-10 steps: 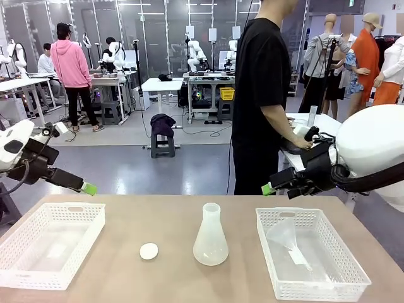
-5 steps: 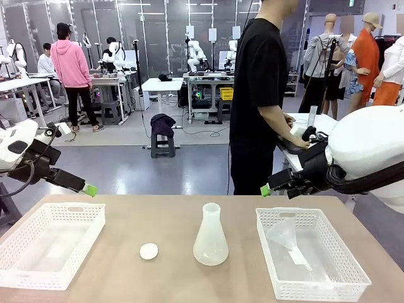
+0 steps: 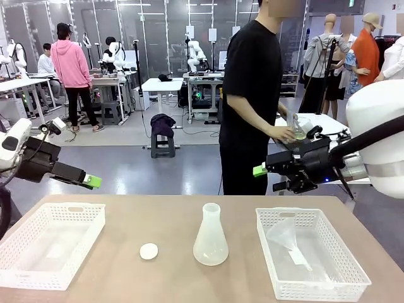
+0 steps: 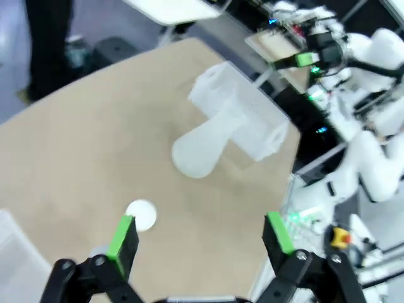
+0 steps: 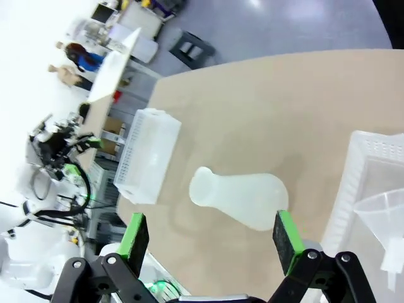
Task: Prepare the solutions needed for the experiment.
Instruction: Pick up the Plastic Funnel and insert it into the Big flask.
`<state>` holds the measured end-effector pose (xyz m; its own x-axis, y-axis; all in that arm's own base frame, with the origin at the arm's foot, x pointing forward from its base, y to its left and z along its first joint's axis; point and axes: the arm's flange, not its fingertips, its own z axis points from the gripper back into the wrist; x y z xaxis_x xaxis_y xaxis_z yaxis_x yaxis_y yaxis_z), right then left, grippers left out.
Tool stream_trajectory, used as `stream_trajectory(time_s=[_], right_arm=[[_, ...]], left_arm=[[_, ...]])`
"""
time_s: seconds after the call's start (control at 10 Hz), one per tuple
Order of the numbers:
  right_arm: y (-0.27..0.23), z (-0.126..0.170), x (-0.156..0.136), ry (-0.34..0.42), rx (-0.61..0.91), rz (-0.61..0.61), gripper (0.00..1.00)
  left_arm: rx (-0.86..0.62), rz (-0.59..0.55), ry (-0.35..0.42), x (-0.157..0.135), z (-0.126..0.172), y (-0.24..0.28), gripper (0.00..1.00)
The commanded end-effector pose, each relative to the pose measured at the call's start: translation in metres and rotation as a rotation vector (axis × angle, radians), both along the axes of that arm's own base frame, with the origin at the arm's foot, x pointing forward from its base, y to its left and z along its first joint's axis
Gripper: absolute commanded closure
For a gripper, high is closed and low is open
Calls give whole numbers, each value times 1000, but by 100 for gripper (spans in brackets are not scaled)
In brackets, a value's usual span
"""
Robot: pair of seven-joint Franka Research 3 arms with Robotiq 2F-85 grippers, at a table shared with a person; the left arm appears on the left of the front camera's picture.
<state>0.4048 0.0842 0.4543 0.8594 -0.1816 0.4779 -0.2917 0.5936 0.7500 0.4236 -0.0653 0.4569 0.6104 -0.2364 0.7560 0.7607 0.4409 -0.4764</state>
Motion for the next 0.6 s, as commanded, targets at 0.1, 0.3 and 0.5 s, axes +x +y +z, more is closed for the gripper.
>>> stream_trajectory(time_s=[0.1, 0.3, 0.5], right_arm=[[-2, -26, 20, -6, 211, 27, 0], [-4, -33, 23, 21, 335, 30, 0], [-4, -39, 24, 13, 389, 57, 0]], left_arm=[[-176, -166, 66, 31, -24, 4, 0], [-290, -173, 128, 37, -36, 2, 0], [-357, -211, 181, 33, -40, 5, 0]])
